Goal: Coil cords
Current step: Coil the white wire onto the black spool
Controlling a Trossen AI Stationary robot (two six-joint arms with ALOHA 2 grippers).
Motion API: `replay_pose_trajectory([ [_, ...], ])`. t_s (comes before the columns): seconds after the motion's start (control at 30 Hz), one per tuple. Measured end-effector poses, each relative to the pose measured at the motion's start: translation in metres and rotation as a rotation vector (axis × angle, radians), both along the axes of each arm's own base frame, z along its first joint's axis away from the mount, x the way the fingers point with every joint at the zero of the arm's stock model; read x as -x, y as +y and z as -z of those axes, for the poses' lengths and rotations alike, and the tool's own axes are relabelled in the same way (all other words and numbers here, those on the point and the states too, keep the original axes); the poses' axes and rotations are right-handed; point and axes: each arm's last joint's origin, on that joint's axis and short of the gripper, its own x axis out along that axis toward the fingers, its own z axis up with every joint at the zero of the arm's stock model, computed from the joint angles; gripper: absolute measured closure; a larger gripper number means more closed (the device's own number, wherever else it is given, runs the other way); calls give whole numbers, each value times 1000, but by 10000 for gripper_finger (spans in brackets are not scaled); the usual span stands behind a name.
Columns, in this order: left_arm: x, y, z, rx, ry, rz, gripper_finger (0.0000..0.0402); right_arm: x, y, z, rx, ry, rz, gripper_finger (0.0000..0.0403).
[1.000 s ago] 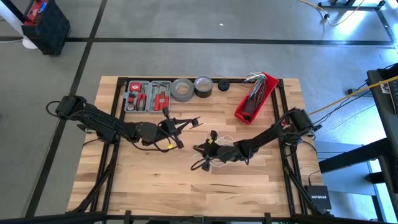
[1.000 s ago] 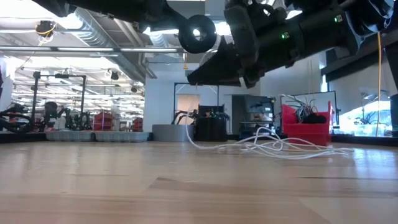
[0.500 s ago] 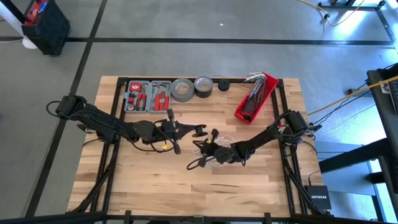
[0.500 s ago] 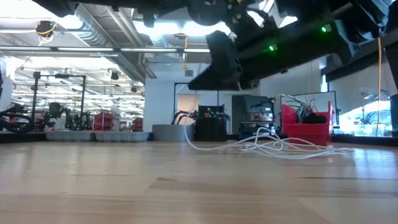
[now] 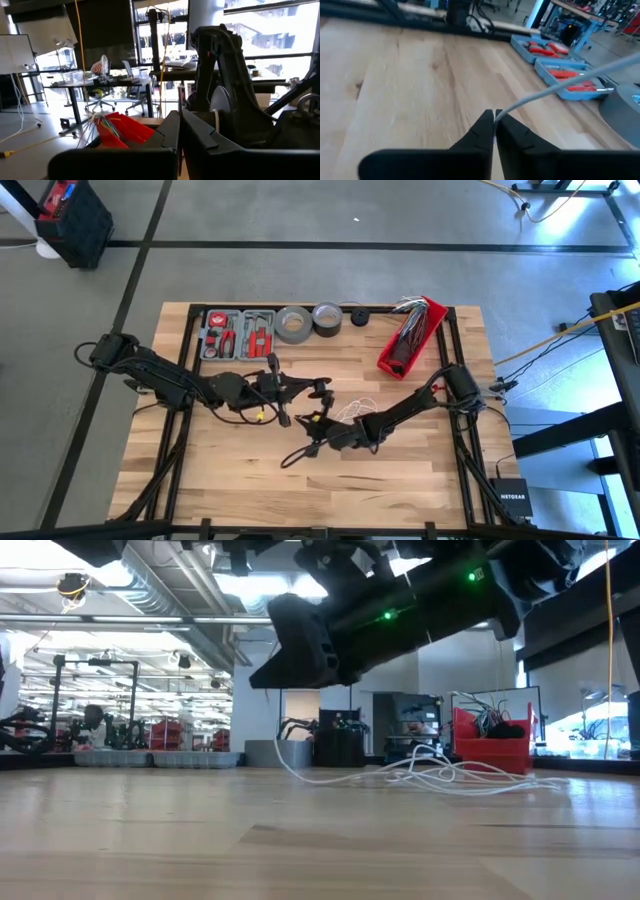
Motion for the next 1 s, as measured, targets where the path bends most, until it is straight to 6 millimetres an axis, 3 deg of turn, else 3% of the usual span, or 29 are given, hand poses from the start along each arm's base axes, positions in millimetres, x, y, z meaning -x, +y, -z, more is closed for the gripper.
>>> replay_pose_trajectory([
  [0.2,0,-1,1,-20,16,-1,400,12,9,-17,23,101,-16,320],
  [0.43,2,0,1,-33,47,-3,400,50,34,-57,23,218,-84,260],
  [0.63,6,-1,0,-77,89,-1,400,94,64,-102,-40,212,-227,252],
  [0.8,7,-1,0,-94,108,0,400,124,78,-128,-60,207,-345,253],
  [0.9,7,-1,-1,-88,101,0,400,128,83,-135,-54,151,-318,254],
  [1.0,8,-1,-4,-79,78,-2,400,120,79,-123,-27,150,-226,254],
])
